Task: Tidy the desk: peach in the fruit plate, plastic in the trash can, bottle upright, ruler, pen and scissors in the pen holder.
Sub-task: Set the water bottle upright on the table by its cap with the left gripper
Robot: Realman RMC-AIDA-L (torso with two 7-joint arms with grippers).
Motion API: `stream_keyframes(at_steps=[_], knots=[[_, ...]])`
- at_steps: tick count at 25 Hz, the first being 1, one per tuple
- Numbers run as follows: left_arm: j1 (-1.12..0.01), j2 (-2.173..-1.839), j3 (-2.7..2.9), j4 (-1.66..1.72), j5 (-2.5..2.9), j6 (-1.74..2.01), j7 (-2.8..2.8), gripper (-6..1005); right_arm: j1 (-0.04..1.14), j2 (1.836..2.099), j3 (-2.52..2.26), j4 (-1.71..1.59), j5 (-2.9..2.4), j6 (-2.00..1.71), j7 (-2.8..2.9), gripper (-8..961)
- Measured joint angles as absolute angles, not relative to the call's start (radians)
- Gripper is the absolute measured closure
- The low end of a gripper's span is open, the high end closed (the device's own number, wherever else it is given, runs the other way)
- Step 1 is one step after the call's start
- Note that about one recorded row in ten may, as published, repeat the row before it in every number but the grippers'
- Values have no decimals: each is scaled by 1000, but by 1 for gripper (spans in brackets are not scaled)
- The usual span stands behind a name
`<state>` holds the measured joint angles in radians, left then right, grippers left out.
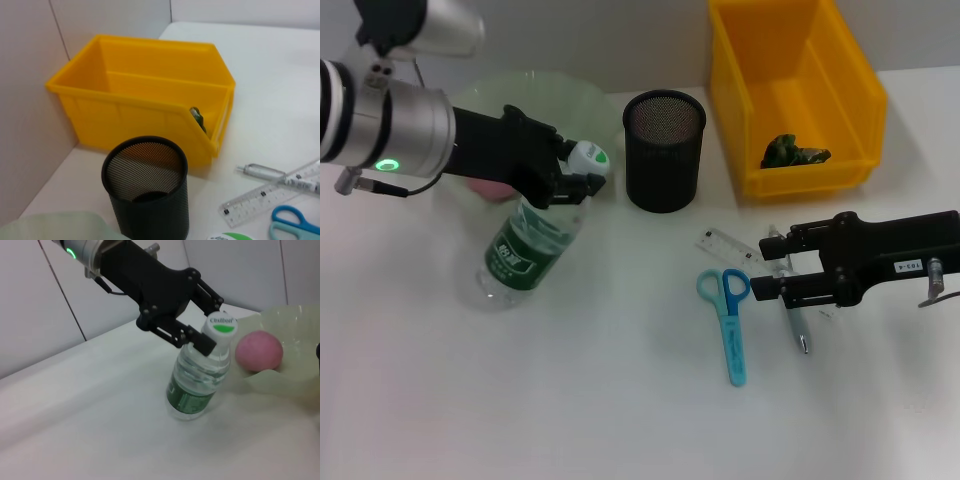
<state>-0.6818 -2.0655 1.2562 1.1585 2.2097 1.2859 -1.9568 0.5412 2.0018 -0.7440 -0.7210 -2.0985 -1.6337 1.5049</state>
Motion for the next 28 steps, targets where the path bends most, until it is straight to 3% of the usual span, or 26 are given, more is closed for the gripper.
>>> stream_keyframes(at_steps=[28], knots=[[-662, -2062, 1008, 1147, 2095, 1441, -1865, 564, 552, 2002, -744, -721, -2098, -1632, 1506, 323]])
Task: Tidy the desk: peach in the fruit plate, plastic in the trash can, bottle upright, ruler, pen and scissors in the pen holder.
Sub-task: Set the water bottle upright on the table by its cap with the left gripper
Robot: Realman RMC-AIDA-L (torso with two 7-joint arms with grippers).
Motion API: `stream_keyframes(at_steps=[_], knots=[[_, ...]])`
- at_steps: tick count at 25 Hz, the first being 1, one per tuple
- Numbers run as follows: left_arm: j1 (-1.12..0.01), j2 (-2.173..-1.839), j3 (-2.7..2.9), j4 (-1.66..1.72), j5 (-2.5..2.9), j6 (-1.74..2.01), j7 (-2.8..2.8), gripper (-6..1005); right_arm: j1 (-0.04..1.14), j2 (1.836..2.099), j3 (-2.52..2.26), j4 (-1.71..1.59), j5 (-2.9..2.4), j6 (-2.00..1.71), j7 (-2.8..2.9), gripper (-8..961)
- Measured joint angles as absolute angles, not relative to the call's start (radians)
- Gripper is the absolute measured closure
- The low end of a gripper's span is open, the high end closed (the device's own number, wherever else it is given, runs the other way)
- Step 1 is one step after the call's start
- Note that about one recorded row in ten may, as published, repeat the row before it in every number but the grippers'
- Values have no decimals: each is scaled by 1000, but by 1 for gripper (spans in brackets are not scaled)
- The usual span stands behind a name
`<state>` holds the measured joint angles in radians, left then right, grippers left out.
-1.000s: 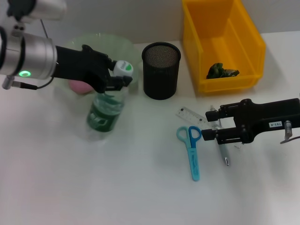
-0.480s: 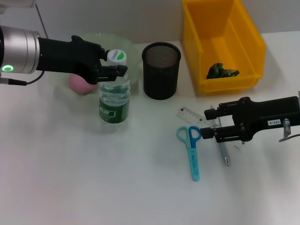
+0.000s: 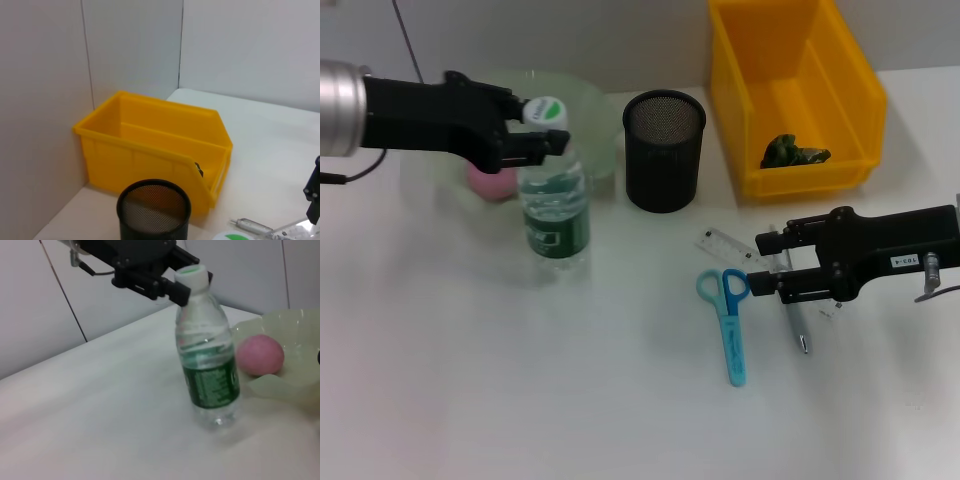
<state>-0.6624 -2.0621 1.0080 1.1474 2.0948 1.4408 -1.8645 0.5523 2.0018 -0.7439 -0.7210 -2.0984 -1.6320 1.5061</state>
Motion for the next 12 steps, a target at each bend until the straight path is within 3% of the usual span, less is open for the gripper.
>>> stream_keyframes(at_steps=[12], knots=[[-613, -2006, 891, 1143, 2094, 1518, -1867, 565, 551, 2001, -744, -721, -2099, -1632, 1506, 323]])
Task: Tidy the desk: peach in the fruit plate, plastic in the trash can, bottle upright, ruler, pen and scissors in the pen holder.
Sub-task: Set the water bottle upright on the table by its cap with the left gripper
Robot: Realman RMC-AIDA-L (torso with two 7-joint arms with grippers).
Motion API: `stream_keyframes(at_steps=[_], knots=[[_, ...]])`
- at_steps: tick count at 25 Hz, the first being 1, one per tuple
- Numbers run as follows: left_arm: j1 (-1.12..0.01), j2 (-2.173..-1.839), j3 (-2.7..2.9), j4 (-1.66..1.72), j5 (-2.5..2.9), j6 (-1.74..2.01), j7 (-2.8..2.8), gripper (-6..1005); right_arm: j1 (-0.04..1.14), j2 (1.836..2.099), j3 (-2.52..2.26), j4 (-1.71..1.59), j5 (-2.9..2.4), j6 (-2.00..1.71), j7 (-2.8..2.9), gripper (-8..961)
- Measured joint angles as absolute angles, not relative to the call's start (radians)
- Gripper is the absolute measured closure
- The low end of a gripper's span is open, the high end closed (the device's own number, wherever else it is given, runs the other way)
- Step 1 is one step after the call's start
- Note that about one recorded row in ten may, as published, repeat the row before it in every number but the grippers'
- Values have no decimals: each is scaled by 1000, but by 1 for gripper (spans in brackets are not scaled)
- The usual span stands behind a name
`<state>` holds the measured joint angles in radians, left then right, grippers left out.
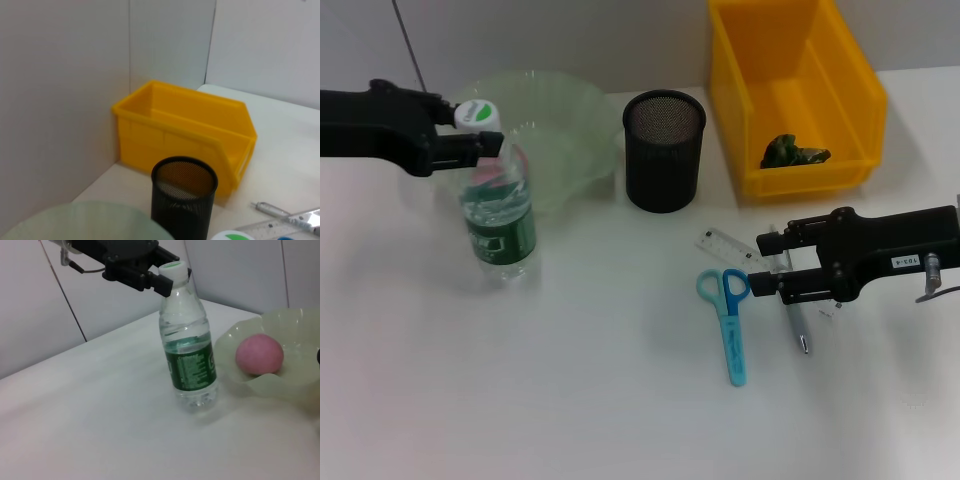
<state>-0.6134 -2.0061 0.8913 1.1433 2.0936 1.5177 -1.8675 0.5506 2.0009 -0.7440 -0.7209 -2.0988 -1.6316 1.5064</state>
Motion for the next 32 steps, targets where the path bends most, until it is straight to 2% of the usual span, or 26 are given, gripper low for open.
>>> stream_keyframes(at_steps=[9, 18, 32], knots=[[-589, -1979, 817, 1102, 2103, 1524, -1867, 564, 552, 2000, -744, -720, -2100, -1626, 1506, 323], [-564, -1969, 811, 1092, 2103, 1507, -1855, 564, 552, 2000, -744, -721, -2100, -1624, 1506, 323], [-553, -1999, 781, 1092, 2096, 1494, -1770, 565, 552, 2000, -744, -721, -2102, -1624, 1506, 323]])
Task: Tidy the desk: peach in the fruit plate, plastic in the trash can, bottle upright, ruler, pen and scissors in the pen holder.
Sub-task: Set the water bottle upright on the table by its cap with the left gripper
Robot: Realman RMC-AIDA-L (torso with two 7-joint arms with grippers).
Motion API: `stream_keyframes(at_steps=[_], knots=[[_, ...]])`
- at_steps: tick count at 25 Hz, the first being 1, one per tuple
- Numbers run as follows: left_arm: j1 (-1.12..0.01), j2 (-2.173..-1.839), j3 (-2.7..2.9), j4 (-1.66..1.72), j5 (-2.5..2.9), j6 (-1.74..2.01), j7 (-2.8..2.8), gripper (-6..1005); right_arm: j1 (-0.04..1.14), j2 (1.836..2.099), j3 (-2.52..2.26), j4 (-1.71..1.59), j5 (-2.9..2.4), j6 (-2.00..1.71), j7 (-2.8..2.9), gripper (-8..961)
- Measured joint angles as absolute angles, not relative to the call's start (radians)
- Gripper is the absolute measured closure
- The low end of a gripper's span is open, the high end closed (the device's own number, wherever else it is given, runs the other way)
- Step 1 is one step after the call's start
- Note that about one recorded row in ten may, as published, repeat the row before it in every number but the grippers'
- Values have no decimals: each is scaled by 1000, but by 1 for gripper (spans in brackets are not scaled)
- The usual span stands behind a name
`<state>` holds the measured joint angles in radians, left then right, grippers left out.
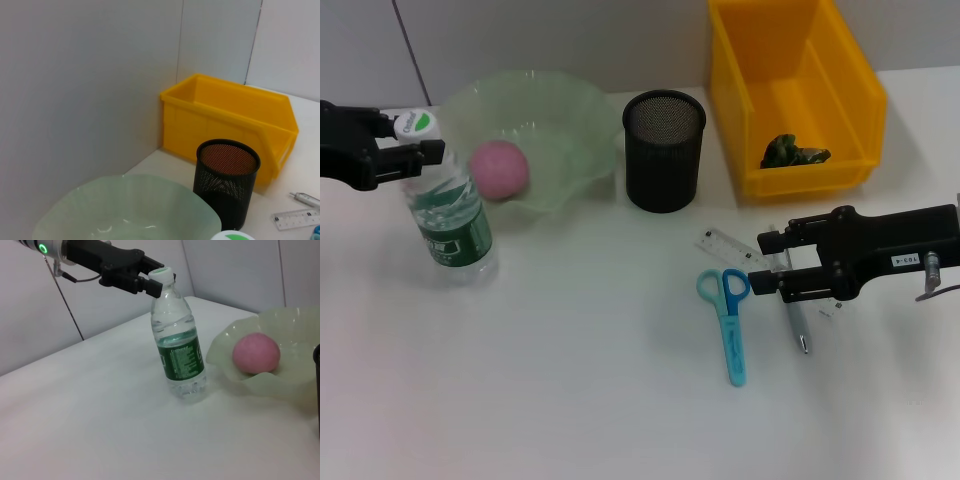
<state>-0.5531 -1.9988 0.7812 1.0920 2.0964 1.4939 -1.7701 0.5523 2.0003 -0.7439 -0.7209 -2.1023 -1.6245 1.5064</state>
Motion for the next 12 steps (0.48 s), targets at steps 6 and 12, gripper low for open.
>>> stream_keyframes(at_steps=[6, 12], knots=[[-552, -2003, 781, 1092, 2096, 1494, -1759, 565, 550, 2000, -744, -721, -2103, -1624, 1506, 324], [-551, -2005, 783, 1090, 2095, 1494, -1754, 565, 548, 2000, -744, -721, -2103, -1624, 1506, 324]])
